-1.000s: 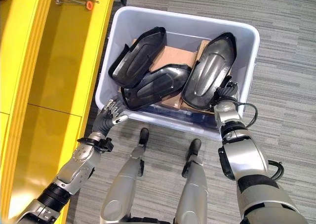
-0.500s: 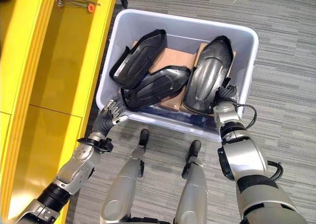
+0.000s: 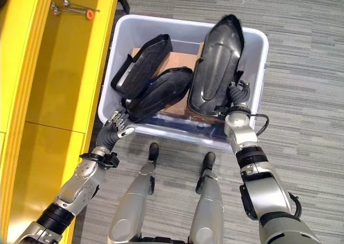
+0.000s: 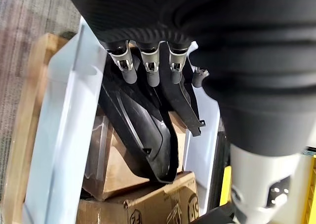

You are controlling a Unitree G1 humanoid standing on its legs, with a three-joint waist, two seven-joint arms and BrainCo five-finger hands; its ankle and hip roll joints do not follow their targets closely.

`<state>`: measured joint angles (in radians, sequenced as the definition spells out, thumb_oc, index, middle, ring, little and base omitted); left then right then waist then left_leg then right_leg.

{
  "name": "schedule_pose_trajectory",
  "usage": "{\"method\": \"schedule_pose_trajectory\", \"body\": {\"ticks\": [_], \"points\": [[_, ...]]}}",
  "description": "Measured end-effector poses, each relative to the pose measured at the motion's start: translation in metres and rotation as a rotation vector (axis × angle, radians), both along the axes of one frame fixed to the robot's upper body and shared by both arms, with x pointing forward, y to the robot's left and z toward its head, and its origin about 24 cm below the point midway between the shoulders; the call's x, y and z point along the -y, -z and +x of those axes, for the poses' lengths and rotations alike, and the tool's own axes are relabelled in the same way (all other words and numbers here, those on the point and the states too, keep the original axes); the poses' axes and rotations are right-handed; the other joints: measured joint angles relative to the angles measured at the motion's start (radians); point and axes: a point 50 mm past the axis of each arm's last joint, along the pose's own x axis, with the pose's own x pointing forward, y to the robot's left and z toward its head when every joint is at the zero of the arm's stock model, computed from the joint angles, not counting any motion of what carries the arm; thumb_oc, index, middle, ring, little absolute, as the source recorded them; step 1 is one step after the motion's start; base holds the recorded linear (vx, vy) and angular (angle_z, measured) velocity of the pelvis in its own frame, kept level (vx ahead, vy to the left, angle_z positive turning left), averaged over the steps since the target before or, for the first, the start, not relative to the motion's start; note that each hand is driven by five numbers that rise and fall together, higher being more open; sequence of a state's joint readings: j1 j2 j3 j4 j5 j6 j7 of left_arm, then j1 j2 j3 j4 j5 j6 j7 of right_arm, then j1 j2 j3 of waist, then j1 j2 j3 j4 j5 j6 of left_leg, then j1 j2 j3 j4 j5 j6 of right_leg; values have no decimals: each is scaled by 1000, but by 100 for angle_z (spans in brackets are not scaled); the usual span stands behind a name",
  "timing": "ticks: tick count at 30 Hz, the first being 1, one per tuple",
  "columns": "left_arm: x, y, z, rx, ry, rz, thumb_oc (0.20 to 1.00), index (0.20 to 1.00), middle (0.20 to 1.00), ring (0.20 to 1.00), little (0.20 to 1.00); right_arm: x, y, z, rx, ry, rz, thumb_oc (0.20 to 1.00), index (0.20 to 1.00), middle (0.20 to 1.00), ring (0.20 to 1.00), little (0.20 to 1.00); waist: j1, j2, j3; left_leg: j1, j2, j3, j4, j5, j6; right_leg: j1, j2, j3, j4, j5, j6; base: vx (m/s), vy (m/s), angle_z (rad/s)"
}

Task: Move parts from the plastic box to the shelf.

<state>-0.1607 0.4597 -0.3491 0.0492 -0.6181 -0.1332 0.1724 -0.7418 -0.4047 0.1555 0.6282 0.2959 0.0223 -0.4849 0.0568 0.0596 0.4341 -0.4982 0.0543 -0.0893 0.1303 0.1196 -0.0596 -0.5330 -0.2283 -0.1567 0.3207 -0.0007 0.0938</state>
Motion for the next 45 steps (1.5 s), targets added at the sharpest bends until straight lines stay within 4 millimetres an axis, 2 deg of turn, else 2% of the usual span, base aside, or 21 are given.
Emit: {"method": "schedule_pose_trajectory", "body": {"ticks": [4,5,10,14,18,22,24,26,32,36,37,40,41,42,43,44,45], "points": [[-1,1,0,-6,-5,2,1000,1000,1000,1000,1000,-20,-6,-8,75,-80,-43,200,200,200,200,200,-5,-21,2,26,7,3,-1,-8,1,22,7,2,0,-4,-5,-4,-35,-5],[-2,2,-1,-11,-6,3,1000,1000,1000,1000,1000,-29,-13,-13,124,-106,-53,200,200,200,200,200,-10,-33,-3,34,16,9,-1,-11,1,27,10,7,0,-7,-8,1,-45,-8],[-2,6,-4,-29,5,6,1000,1000,1000,1000,1000,-39,-19,-29,207,-164,-63,200,200,200,200,200,-13,-46,-3,68,22,15,-6,-15,0,59,16,7,-4,-10,-11,9,-39,-3],[-5,17,-13,-73,0,11,1000,1000,1000,1000,1000,-43,-12,-53,248,-233,-53,200,200,200,200,200,-19,-50,-5,128,29,23,-11,-29,0,115,20,9,-10,-20,-6,27,-47,-5],[-9,27,-21,-108,1,13,1000,1000,1000,1000,1000,-41,4,-63,208,-253,-78,200,200,200,200,200,-36,-65,-20,183,35,28,-39,-30,-1,165,29,12,-37,-21,-1,24,-34,-7],[-16,36,-30,-148,-13,18,1000,1000,1000,1000,1000,-39,9,-68,200,-265,-83,200,200,200,200,200,-46,-78,-49,230,50,51,-63,-35,-4,206,47,30,-80,-3,-6,19,-32,-17],[-17,39,-33,-162,-15,18,1000,1000,1000,1000,1000,-39,8,-69,206,-272,-83,200,200,200,200,200,-51,-76,-55,255,54,55,-75,-36,-4,232,52,30,-99,1,-5,24,-43,-12],[-22,42,-36,-169,-42,18,1000,1000,1000,1000,1000,-40,13,-79,201,-308,-82,200,200,200,200,200,-57,-71,-70,310,58,64,-99,-35,-4,285,58,31,-126,2,-4,37,-56,-8],[-43,60,-60,-238,-145,-3,1000,1000,1000,1000,1000,-37,44,-100,86,-406,-37,200,200,200,200,200,-67,-55,-188,468,90,83,-152,-58,-13,441,89,27,-186,-9,-7,40,-121,-8],[-43,70,-72,-280,-162,-7,1000,1000,1000,1000,1000,-41,45,-100,79,-451,-12,200,200,200,200,200,-66,-41,-244,490,120,78,-163,-58,-14,471,118,3,-198,-17,-19,-22,-165,8],[-43,75,-77,-299,-185,-28,1000,1000,1000,1000,1000,-45,45,-100,77,-468,-4,200,200,200,200,200,-53,-36,-251,492,129,70,-159,-50,-18,484,132,-3,-204,-18,-25,-94,-220,23],[-34,87,-86,-355,-195,-74,1000,1000,1000,1000,1000,-62,43,-98,84,-553,6,200,200,200,200,200,-7,-17,-262,471,176,28,-160,-52,18,498,190,-36,-210,-29,-53,-39,-108,34],[-32,90,-89,-369,-197,-85,1000,1000,1000,1000,1000,-63,43,-98,82,-567,3,200,200,200,200,200,-1,-12,-263,460,186,12,-162,-57,68,508,200,-61,-211,-38,-67,-51,-26,64],[-30,90,-89,-373,-189,-84,1000,1000,1000,1000,1000,-63,43,-98,82,-568,0,200,200,200,200,200,8,-12,-263,451,193,17,-164,-79,107,510,202,-81,-205,-45,-78,-94,-9,82],[-30,90,-89,-374,-183,-79,1000,1000,1000,1000,1000,-62,41,-98,85,-569,-7,200,200,200,200,200,14,-14,-264,441,198,28,-167,-120,109,509,198,-105,-200,-53,-90,-93,-9,86],[-30,90,-88,-373,-177,-72,1000,1000,1000,1000,1000,-62,39,-97,92,-569,-13,200,200,200,200,200,18,-14,-262,425,201,40,-160,-151,137,505,191,-124,-183,-62,-106,-84,25,89],[-30,90,-86,-375,-176,-72,1000,1000,1000,1000,1000,-61,39,-97,94,-563,-18,200,200,200,200,200,10,-37,-253,424,212,88,-142,-162,153,507,162,-170,-181,-61,-134,-45,58,94]]}}
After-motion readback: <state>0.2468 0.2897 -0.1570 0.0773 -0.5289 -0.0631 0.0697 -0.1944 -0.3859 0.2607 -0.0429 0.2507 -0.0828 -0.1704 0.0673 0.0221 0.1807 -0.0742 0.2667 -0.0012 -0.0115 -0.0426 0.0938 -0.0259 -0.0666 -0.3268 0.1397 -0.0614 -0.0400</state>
